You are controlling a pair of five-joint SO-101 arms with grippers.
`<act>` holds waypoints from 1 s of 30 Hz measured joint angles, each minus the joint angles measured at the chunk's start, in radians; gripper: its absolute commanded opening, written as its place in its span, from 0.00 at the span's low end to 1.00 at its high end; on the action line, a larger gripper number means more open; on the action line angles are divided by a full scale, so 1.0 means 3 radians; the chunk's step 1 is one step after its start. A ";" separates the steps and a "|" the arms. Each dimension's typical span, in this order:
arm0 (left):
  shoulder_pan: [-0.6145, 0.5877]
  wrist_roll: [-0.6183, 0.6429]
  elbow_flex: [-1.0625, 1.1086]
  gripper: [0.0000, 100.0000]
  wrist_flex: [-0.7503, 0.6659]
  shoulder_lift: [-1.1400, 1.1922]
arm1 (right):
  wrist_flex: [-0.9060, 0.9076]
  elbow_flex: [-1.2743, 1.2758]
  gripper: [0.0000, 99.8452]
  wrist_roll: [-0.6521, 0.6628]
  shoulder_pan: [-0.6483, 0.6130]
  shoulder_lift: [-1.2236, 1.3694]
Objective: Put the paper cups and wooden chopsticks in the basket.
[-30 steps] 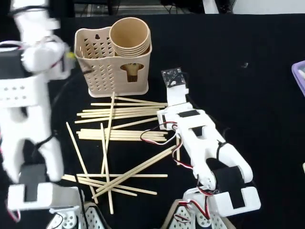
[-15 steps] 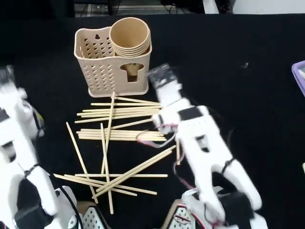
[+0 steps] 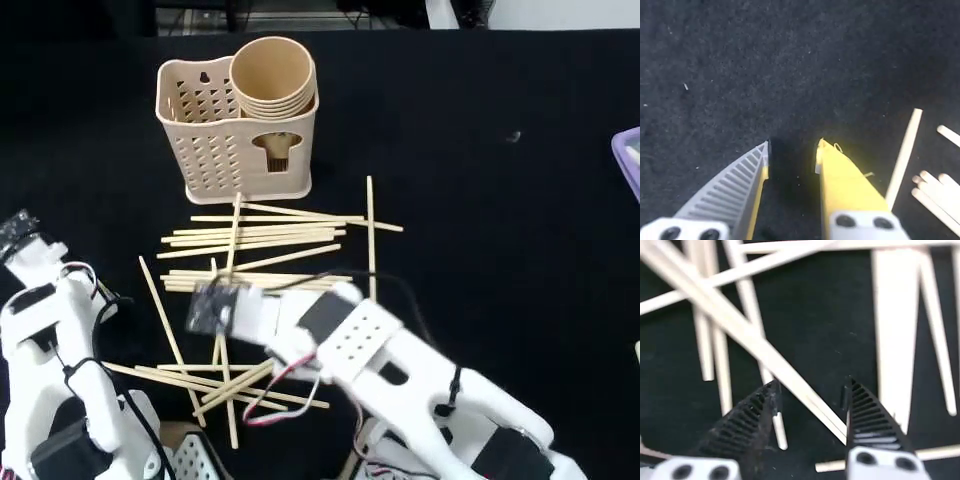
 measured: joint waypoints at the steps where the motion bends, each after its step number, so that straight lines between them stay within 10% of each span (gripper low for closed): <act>1: 0.0000 0.0015 0.0046 0.16 -0.0072 0.0000 | 0.0010 0.0005 0.20 0.0005 -0.0082 0.0000; 30: -0.0205 0.0747 0.0082 0.16 -0.0205 0.0000 | -0.0624 0.0476 0.20 0.0005 -0.0312 0.0000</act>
